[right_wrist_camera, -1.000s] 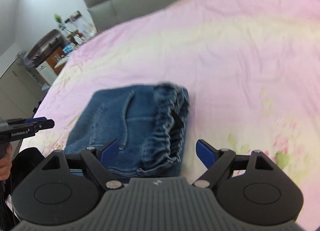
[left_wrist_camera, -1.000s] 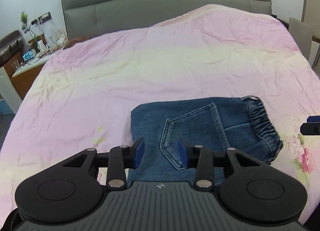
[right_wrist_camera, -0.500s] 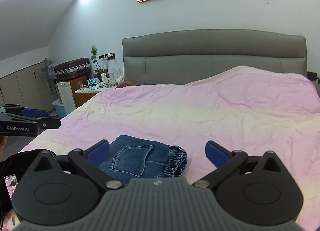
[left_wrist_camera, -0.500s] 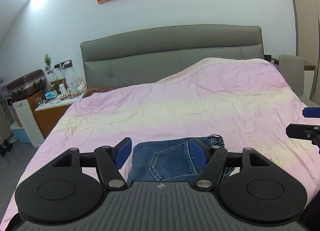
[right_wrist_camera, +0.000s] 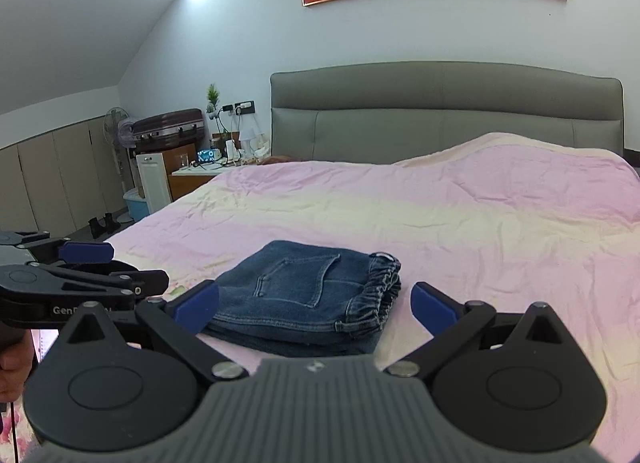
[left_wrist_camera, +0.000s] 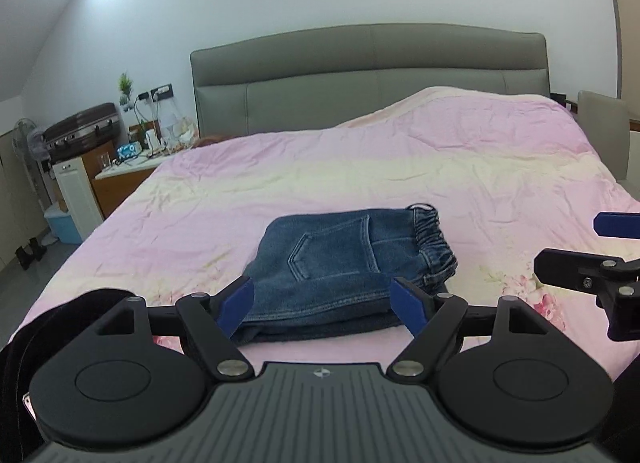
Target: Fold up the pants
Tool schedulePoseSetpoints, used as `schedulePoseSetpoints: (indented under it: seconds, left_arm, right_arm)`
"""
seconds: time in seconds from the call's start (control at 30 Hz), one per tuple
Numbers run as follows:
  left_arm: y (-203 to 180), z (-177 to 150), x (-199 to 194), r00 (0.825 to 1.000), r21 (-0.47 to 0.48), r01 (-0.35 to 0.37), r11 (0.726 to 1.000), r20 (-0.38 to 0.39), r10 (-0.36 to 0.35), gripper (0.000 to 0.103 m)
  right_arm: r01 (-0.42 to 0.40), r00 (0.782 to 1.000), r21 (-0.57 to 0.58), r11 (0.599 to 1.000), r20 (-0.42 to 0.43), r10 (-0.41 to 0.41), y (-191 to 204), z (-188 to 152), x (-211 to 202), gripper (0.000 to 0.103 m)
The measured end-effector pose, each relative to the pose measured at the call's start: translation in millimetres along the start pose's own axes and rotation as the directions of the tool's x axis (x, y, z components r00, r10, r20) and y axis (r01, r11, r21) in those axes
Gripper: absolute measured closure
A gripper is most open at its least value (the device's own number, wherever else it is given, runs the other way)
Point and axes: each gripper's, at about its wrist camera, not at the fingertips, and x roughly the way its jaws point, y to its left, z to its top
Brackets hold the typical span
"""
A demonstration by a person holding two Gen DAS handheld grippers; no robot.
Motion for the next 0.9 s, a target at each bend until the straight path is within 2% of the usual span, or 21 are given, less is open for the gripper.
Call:
schedulePoseSetpoints:
  seconds: [0.1,0.33,0.5,0.9]
  left_arm:
    - [2,-11,10,0.998,-0.02,-0.027,0.999,-0.054,0.026,0.012]
    - [-1,-33,28,0.99,-0.072,-0.016,0.997,-0.143,0.006,0.012]
    - [-9,-36,33,0.988,-0.065,-0.009,0.998,-0.156,-0.001,0.012]
    - [-9,-34,33,0.987,-0.077,-0.011,0.997,-0.162,-0.002,0.012]
  right_arm:
    - [0.02,0.998,0.012,1.0,-0.056,-0.019,-2,-14,14,0.005]
    - [0.054,0.99,0.045,0.998,-0.135,-0.047,-9,-35,41,0.005]
    - [0.067,0.986,0.066,0.996,-0.156,-0.056,-13,-38,53,0.005]
    - [0.051,0.988,0.072,0.996,-0.151,-0.04,-11,-38,51,0.005]
